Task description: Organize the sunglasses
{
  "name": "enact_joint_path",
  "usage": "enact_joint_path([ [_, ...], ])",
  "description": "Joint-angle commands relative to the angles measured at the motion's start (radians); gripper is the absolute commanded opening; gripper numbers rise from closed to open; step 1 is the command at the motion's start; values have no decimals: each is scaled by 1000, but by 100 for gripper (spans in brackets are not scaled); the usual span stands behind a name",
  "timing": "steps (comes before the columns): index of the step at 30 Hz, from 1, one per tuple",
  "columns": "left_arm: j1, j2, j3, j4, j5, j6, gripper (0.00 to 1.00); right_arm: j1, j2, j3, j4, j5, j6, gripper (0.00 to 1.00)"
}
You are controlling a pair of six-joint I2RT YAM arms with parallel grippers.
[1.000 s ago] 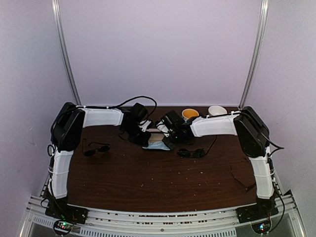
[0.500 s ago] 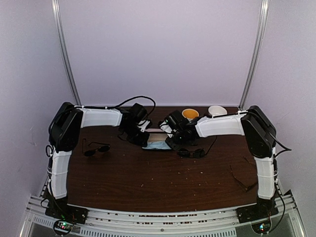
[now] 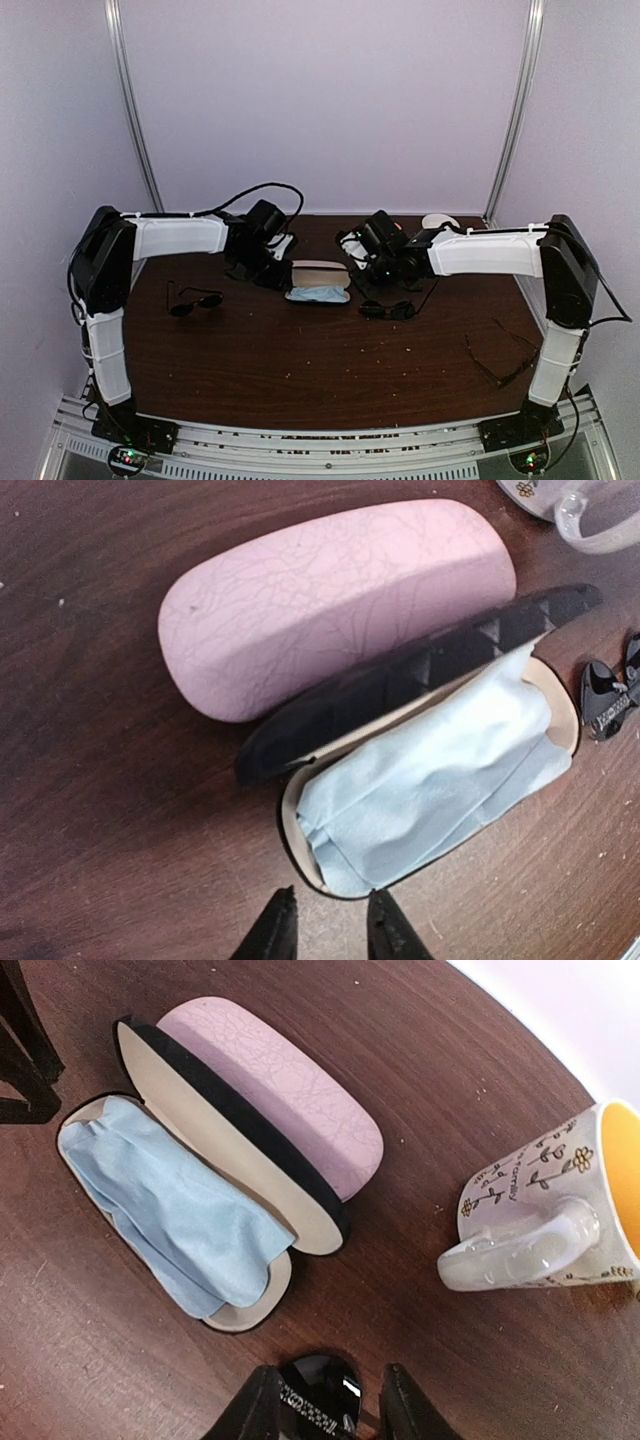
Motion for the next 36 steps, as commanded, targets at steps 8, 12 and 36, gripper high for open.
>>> enact_joint_path([
  [8,-9,-188,-157,109,-38,-18,40,14,-262,-176,-19,66,96,36],
  [12,-11,-274,-235,150,-45,-21,41,14,-392,-245,-14,122,121,38],
  [36,-75,-840,-715,345,-143,40,45,-45,-899,-543,154,455,367,100],
])
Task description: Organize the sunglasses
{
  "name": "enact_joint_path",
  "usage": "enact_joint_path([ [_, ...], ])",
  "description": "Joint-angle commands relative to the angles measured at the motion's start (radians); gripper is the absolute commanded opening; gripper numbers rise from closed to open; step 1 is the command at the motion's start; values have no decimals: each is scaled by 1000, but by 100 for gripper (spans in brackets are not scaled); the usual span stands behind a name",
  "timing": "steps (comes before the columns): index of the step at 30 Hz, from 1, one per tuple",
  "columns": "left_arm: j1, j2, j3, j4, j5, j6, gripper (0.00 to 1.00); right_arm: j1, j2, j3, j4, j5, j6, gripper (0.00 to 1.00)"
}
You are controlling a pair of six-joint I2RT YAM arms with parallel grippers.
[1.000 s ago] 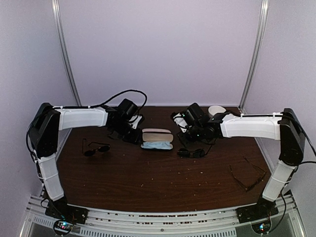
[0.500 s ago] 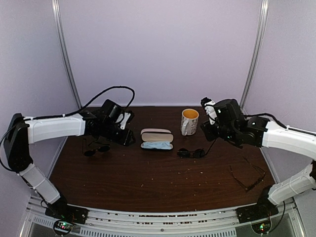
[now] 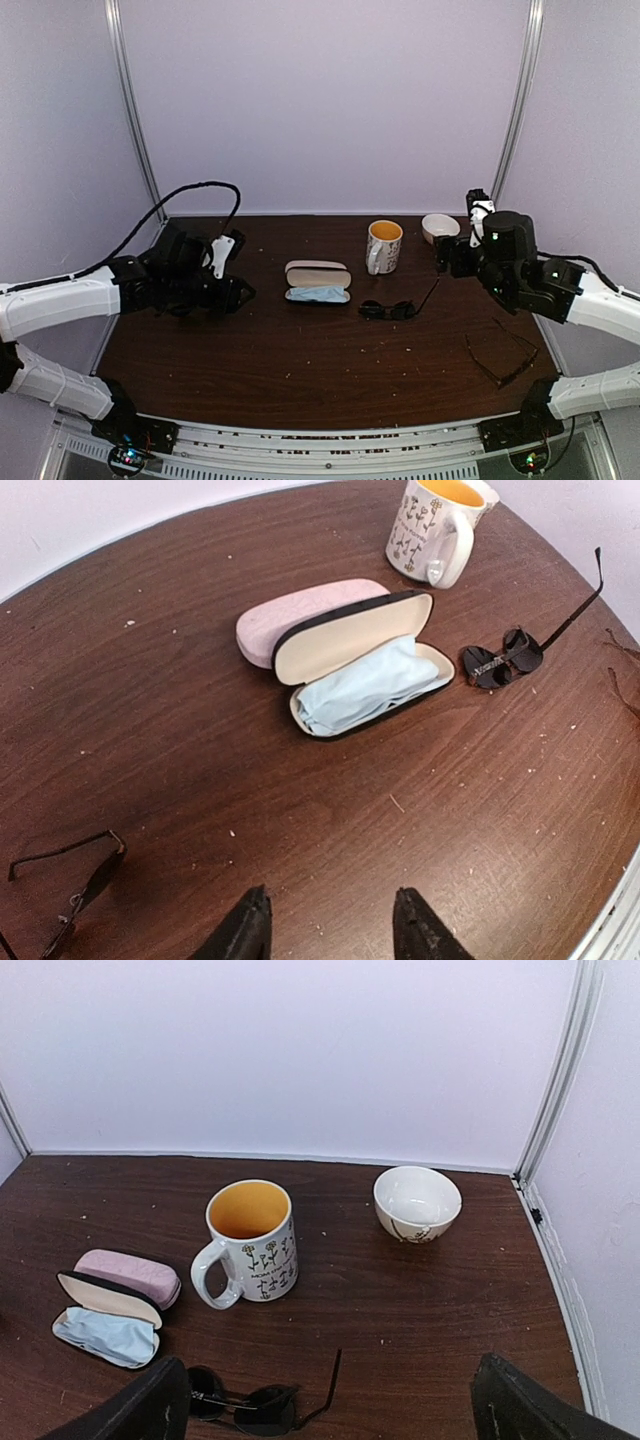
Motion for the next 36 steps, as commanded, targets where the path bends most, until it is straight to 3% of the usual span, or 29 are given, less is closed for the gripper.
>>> enact_joint_path([
  [1,-6,-81,-65,63,-20,18,46,-12,-26,-9,-4,65,106,100],
  [6,-8,-155,-127,49,-33,6,56,-14,-3,39,-174,37,218,100],
  [7,-8,-168,-138,45,-42,2,60,-15,5,43,-206,35,250,100],
  [9,-9,-193,-156,38,-56,-1,80,-15,23,53,-269,14,315,100],
  [14,-8,-243,-188,23,-87,-5,93,-16,114,79,-425,-73,468,100],
  [24,-8,-252,-229,39,-88,1,95,-17,288,62,-478,-240,626,100],
  [36,-8,-233,-231,45,-62,0,94,-44,548,160,-410,-227,531,95],
])
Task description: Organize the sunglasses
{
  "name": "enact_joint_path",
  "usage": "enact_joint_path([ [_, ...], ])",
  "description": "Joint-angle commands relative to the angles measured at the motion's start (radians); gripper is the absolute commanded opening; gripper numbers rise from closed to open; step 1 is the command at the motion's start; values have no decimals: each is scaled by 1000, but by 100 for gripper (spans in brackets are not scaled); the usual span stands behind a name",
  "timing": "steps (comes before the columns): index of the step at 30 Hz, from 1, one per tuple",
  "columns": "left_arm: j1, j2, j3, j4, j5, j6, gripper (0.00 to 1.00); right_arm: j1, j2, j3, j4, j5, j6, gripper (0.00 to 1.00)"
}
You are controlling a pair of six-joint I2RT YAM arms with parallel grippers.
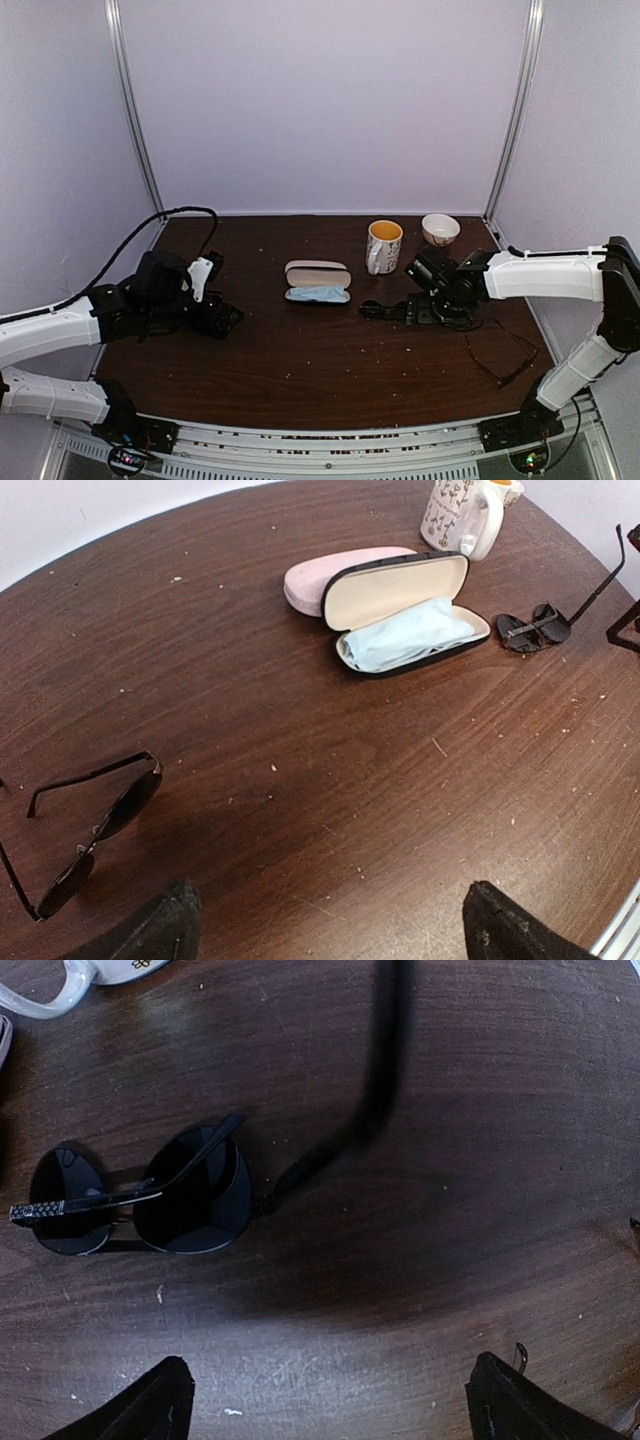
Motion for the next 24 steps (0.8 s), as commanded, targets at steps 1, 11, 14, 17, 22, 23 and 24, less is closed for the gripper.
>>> enact_joint_path([
  [1,-6,7,1,34,13,2,95,-25,53,52,76,43,-72,94],
  [11,-6,12,3,32,19,-4,94,-79,72,-29,368,28,-277,67],
  [14,-6,14,7,31,22,-3,94,-86,71,-49,423,31,-311,62],
  [17,-6,19,11,31,23,-3,94,-95,66,-74,475,32,-326,57],
  [22,-6,30,21,30,33,-4,94,-112,52,-119,558,0,-347,46],
  [23,-6,31,19,32,35,-5,94,-114,53,-122,567,-5,-351,45],
  [24,-6,32,18,36,36,-5,94,-117,54,-123,575,-12,-356,44],
])
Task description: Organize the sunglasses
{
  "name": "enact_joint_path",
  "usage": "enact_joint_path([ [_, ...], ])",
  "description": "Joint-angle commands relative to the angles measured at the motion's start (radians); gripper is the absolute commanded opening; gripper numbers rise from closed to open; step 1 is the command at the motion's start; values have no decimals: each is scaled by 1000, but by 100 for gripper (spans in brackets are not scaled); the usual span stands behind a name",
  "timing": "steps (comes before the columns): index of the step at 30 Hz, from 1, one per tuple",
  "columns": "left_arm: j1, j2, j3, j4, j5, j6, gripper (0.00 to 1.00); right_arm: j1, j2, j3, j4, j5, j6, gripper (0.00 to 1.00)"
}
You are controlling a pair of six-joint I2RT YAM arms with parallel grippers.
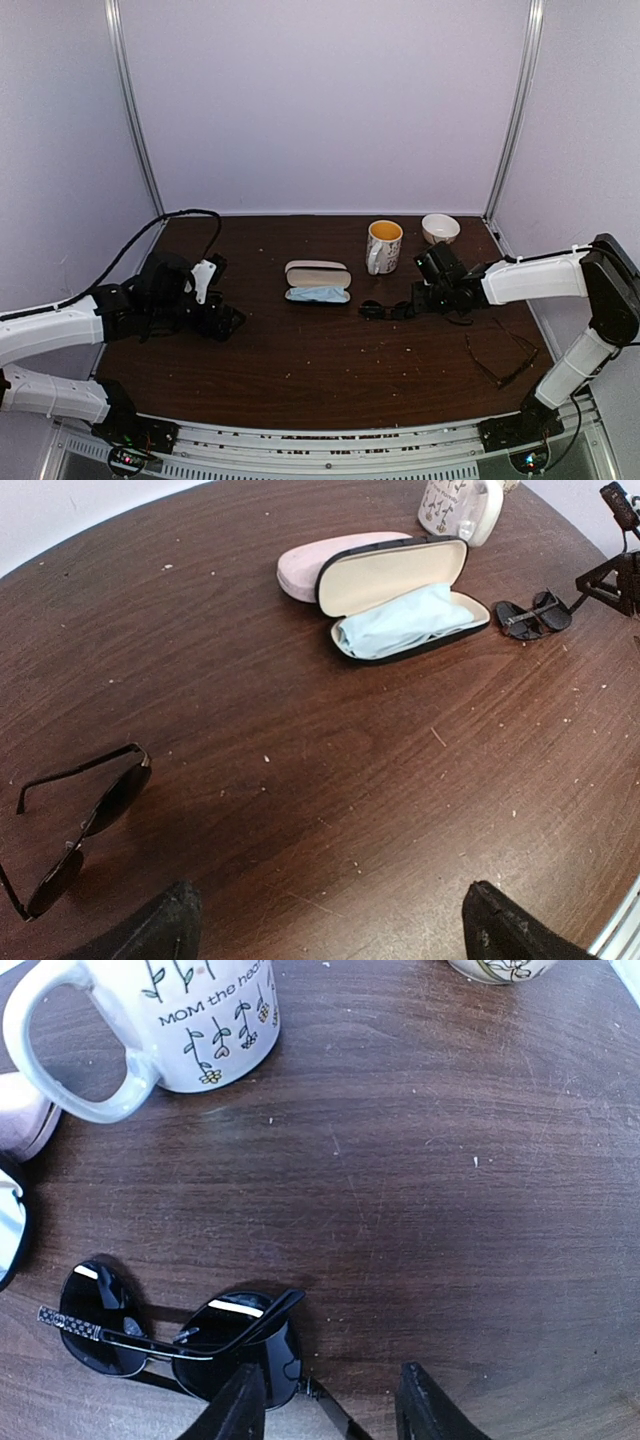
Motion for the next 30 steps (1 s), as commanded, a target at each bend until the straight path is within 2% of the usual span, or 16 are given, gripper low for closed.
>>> enact_joint_path([
  [1,-6,9,19,36,19,-7,94,-17,-17,-20,94,-21,-40,43],
  [9,-6,30,35,40,30,-9,94,-24,1,1,90,-31,-52,27],
  [17,-6,26,39,40,43,-6,94,-24,-8,8,73,-64,-48,0],
  [21,-7,30,52,48,77,12,94,-24,-50,35,26,-76,-57,0],
  [30,-33,119,141,100,271,73,90,-22,-218,63,-103,-133,-63,0],
])
